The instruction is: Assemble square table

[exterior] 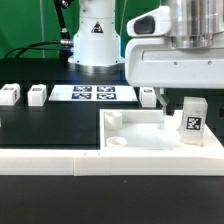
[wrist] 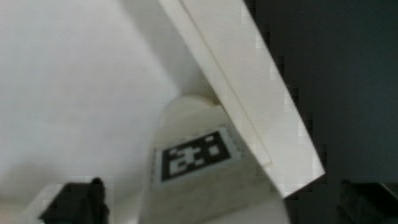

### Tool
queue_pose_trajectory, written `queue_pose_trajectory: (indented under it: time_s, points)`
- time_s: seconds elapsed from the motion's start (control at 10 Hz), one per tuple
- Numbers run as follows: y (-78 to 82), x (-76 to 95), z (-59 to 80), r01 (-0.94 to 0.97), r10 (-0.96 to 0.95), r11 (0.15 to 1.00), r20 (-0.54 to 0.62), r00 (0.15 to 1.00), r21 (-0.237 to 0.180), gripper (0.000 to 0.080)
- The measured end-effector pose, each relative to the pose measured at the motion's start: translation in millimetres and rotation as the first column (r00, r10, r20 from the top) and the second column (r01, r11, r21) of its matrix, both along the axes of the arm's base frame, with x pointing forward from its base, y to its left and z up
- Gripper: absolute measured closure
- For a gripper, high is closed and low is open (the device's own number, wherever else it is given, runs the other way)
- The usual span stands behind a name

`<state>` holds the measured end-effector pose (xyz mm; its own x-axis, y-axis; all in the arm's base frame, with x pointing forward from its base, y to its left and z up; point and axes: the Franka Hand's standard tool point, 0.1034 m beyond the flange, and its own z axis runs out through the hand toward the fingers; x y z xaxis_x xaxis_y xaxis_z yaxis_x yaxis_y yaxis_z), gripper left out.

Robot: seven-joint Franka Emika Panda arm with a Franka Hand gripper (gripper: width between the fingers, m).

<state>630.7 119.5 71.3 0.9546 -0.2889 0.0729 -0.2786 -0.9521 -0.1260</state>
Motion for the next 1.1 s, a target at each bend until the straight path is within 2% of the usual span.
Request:
queue_pose_trajectory:
  time_s: [0.1,0.2,0.3,0.4,0.5,0.6,0.9,1.1]
  points:
    - [0.2,-1.1,-0.9,0.033,-0.033,0.999,-0.007,0.999,0.008,0.015]
    - [0.3,-1.1,-0.9,0.052,-0.052,0.999,-0.009,0.999,0.01,0.0266]
    - [0.3,-1.1,-1.2,0.049,-0.049,0.999,-0.009,0.999,0.01,0.0413]
    - [-0.3,-1.2,-1.4,0.107,-0.107,0.994,-0.015,0.994,0.015,0.0413]
    - [-1.3,-1.3,-1.9,0.161,-0.161,0.987,-0.022,0.987,0.019,0.0506]
    - [-1.5,-1.2,-2.0,0.26,-0.259,0.965,-0.035,0.965,0.026,0.0506]
    - [1.8,-3.4,-1.2,0.634,-0.63,0.773,-0.101,0.77,0.01,0.0506]
    - [3.2,-4.1,-2.3,0.875,-0.856,0.483,-0.193,0.479,0.03,0.0506]
